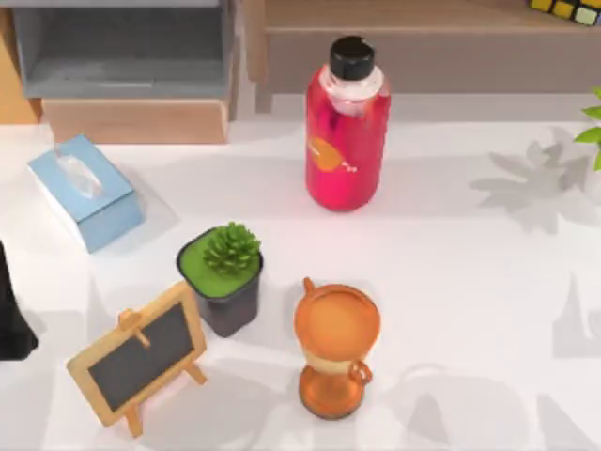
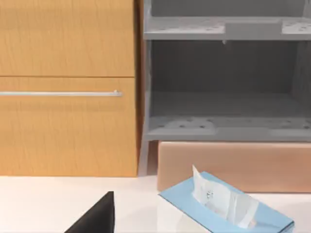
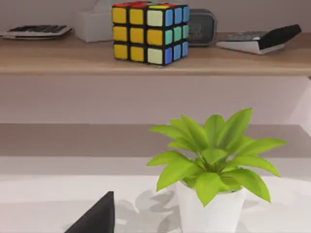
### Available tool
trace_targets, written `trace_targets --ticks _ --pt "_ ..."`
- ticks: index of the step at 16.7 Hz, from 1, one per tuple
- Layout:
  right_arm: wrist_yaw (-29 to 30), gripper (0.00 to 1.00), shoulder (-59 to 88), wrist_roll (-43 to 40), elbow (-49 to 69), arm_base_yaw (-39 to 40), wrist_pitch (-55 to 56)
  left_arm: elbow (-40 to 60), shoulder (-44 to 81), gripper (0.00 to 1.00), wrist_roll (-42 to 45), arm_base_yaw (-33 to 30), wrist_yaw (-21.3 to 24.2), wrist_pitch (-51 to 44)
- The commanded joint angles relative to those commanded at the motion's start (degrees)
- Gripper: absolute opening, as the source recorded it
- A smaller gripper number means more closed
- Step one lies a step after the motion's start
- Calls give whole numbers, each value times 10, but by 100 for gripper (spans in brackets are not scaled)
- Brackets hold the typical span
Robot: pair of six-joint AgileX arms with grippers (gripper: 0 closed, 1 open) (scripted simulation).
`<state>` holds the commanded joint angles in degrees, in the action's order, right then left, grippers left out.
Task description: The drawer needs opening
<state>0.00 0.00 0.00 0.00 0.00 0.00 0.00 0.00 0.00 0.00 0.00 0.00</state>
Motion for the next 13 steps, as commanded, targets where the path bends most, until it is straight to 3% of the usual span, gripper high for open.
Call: trace_targets --ticks 6,13 --pt "0 100 0 0 0 0 0 29 65 100 2 -20 -22 53" --pt "0 100 0 0 0 0 0 126 350 100 4 -98 -95 237"
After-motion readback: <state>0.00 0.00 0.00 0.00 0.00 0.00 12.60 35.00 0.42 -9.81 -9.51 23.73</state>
